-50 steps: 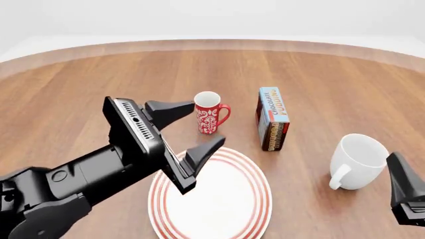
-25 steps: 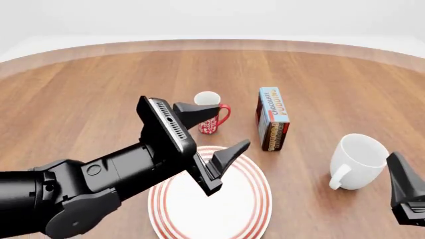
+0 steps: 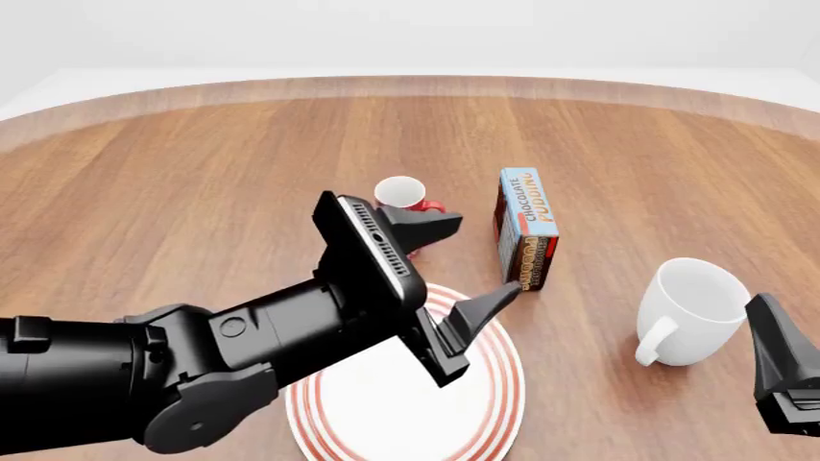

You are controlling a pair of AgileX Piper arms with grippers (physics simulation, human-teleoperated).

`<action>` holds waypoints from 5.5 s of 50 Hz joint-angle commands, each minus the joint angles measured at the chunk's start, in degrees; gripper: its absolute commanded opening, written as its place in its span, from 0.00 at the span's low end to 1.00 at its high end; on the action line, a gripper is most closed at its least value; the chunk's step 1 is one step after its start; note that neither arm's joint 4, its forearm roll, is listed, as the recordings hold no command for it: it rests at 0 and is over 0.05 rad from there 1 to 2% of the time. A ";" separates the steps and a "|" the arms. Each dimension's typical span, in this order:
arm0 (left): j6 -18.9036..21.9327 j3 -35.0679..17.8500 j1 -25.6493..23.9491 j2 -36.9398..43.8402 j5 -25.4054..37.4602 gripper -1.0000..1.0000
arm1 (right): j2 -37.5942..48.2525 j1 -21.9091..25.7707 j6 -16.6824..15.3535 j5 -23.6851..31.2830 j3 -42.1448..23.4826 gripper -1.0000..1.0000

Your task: Pick up the white mug and put it on the plate, and put the chocolate pudding to the right of the plate.

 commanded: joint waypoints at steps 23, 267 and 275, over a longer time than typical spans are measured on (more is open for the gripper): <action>-1.94 -4.04 -2.88 7.79 -0.84 1.00 | 0.00 -0.02 0.10 -0.02 -0.06 1.00; -7.50 -42.26 -8.08 45.44 10.75 1.00 | 0.04 0.32 1.22 -0.51 -0.01 1.00; -7.51 -43.46 -8.04 46.54 11.28 1.00 | 0.04 0.33 1.23 -0.52 -0.01 1.00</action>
